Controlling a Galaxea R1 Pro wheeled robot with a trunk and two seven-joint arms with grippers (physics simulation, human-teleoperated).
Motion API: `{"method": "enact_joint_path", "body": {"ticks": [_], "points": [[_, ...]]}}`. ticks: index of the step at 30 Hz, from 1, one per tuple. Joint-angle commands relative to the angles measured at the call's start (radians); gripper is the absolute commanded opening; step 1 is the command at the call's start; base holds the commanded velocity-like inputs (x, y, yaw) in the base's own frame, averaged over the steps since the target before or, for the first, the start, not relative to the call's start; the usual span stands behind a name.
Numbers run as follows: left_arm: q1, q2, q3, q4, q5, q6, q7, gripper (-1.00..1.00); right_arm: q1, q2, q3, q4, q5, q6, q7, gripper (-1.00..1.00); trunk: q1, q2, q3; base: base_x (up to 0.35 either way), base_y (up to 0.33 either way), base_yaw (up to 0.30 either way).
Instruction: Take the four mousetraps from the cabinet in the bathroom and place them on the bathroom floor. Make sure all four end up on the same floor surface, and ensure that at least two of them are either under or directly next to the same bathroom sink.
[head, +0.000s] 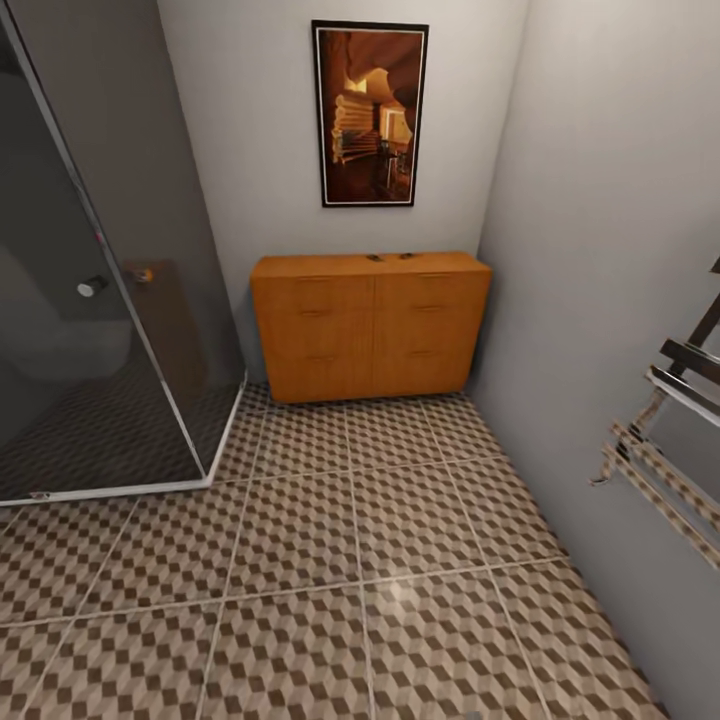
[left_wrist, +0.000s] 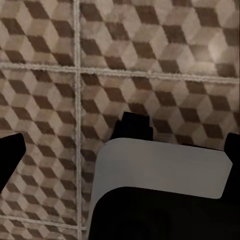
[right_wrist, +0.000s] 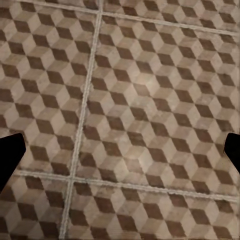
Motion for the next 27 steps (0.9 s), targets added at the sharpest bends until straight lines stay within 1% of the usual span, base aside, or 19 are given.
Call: {"method": "enact_joint_path", "body": {"ticks": [1, 11, 17, 27], "points": [[-0.001, 0.001, -0.008, -0.005, 0.006, 0.000, 0.008, 1.00, -0.001, 0.000, -0.006, 0.002, 0.011, -0.002, -0.007, 1.00, 0.001, 0.000, -0.001, 0.336, -0.057, 0.000], [-0.001, 0.000, -0.008, -0.005, 0.006, 0.000, 0.008, 1.00, -0.001, -0.003, -0.006, 0.002, 0.010, -0.002, -0.008, 1.00, 0.001, 0.000, -0.001, 0.331, -0.117, 0.000], [-0.001, 0.000, -0.008, -0.005, 0.006, 0.000, 0.008, 1.00, -0.001, -0.008, -0.007, 0.000, 0.000, 0.001, -0.008, 1.00, 0.001, 0.000, -0.001, 0.326, -0.144, 0.000], [-0.001, 0.000, -0.008, -0.005, 0.006, 0.000, 0.008, 1.00, -0.001, -0.006, -0.007, 0.001, 0.008, 0.004, -0.008, 1.00, 0.001, 0.000, -0.001, 0.326, -0.145, 0.000]]}}
